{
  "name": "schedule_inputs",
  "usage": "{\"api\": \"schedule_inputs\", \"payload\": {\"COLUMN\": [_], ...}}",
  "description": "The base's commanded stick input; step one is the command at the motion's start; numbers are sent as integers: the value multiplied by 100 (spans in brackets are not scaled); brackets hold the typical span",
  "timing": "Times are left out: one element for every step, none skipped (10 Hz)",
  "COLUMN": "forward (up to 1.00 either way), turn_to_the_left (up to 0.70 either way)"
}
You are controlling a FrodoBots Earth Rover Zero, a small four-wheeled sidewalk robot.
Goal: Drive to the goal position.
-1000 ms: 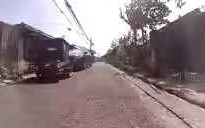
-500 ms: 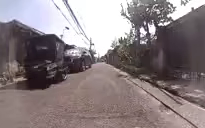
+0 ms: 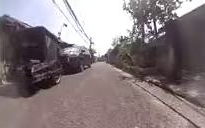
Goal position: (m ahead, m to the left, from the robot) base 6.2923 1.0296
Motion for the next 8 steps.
{"api": "schedule_inputs", "payload": {"forward": [100,100,100,100,100,100,100,100], "turn_to_the_left": [0,0,0,0,0,0,0,0]}}
